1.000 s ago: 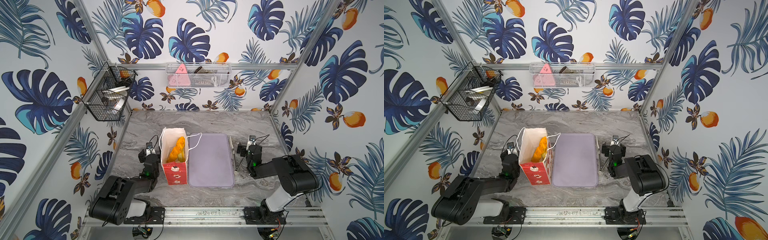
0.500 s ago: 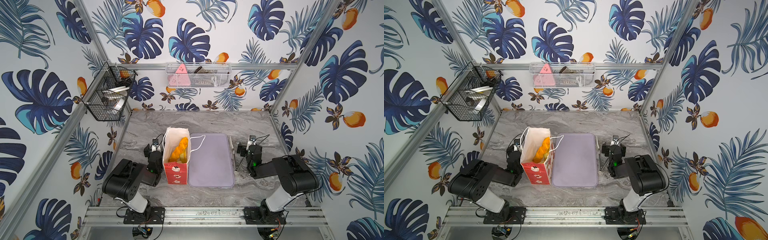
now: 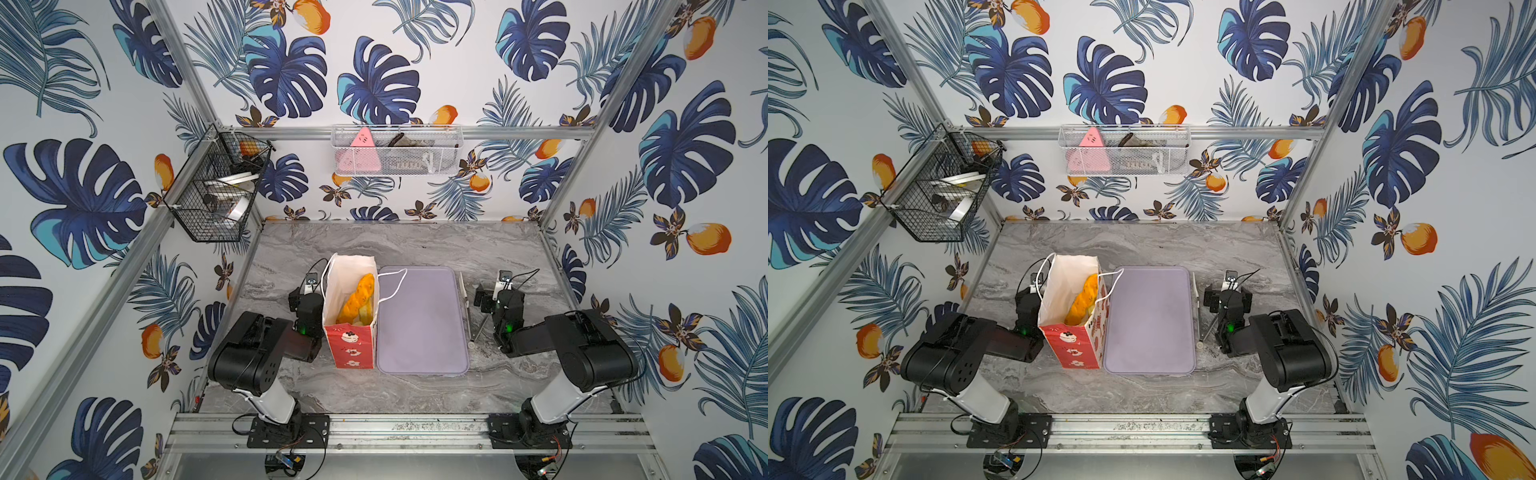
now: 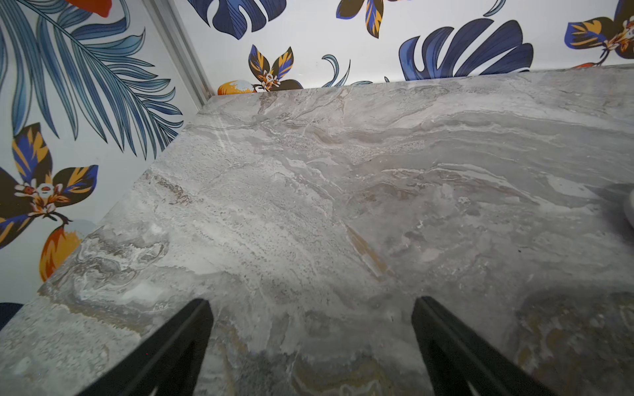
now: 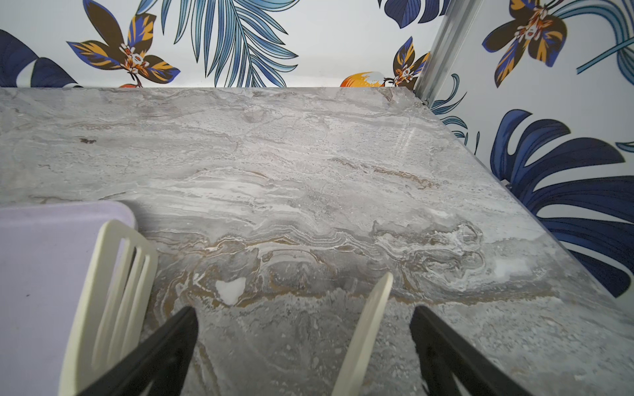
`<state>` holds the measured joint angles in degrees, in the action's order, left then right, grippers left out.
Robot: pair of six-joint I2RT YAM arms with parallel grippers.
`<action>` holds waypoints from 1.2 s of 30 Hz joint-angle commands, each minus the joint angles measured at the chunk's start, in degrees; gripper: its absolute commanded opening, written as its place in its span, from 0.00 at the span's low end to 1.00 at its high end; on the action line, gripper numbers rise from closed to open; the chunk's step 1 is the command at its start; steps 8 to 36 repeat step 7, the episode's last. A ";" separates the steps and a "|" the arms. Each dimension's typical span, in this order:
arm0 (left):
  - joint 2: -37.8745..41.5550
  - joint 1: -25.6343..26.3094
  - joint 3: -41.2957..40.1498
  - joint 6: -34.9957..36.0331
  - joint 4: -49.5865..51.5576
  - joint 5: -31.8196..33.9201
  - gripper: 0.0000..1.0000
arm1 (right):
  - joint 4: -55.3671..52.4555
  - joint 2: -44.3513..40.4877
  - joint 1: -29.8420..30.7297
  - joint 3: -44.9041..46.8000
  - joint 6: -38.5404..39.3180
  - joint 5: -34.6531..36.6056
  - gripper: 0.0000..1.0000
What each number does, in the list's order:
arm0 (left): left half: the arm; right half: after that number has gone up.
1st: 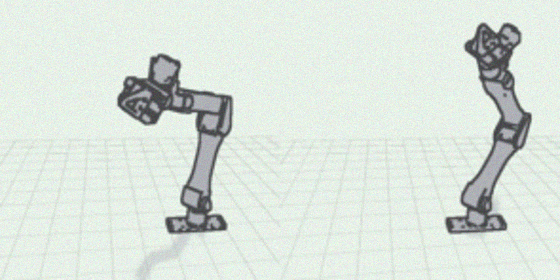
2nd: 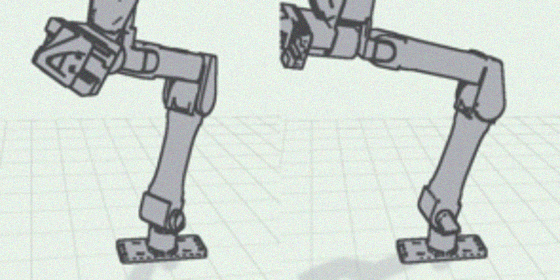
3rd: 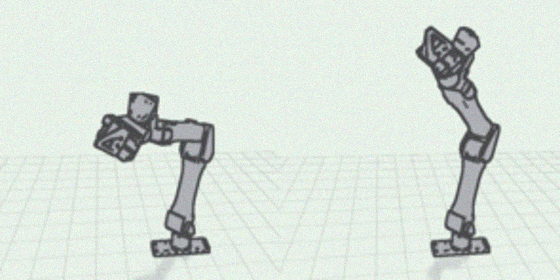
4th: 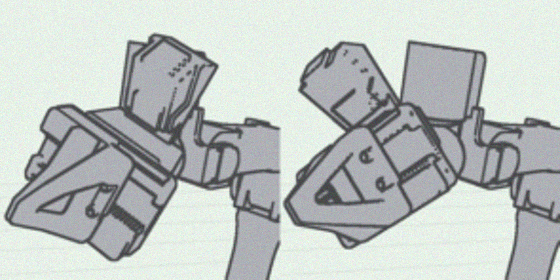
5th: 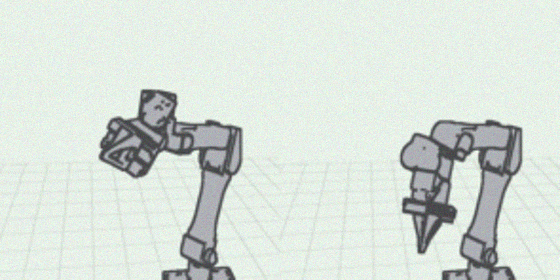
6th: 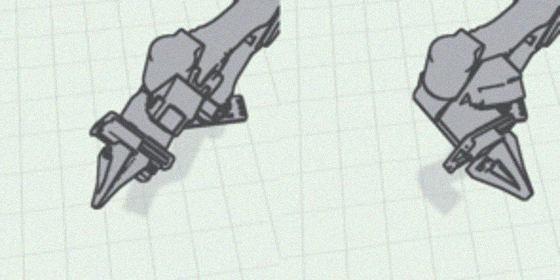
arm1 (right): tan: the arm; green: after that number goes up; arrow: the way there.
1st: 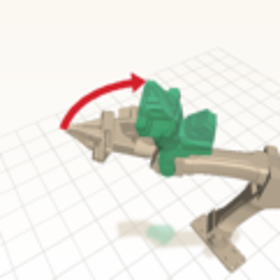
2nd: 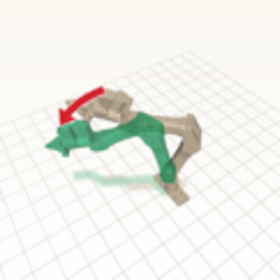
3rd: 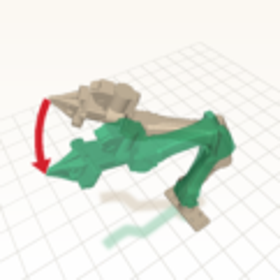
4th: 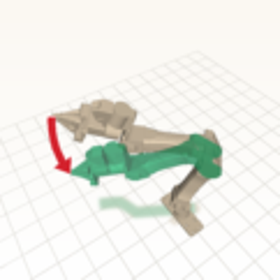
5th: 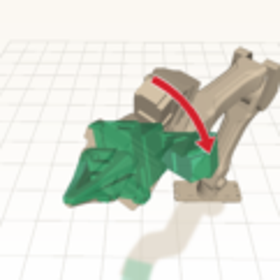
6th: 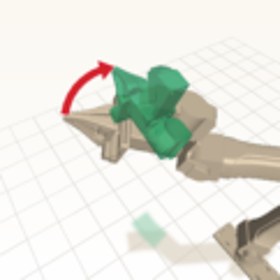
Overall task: Pack bread into a paper bag
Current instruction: Reset both arms
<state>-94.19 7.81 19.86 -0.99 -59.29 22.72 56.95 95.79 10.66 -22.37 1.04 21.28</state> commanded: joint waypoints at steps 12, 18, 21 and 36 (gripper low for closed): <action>0.14 -0.26 0.36 -0.72 0.03 -0.61 0.99 | -1.08 -0.19 -0.48 -0.49 -0.61 -0.88 1.00; 0.14 -0.26 0.36 -0.72 0.03 -0.61 0.99 | -1.08 -0.19 -0.48 -0.49 -0.61 -0.88 1.00; 0.14 -0.26 0.36 -0.72 0.03 -0.61 0.99 | -1.08 -0.19 -0.48 -0.49 -0.61 -0.88 1.00; 0.14 -0.26 0.36 -0.72 0.03 -0.61 0.99 | -1.08 -0.19 -0.48 -0.49 -0.61 -0.88 1.00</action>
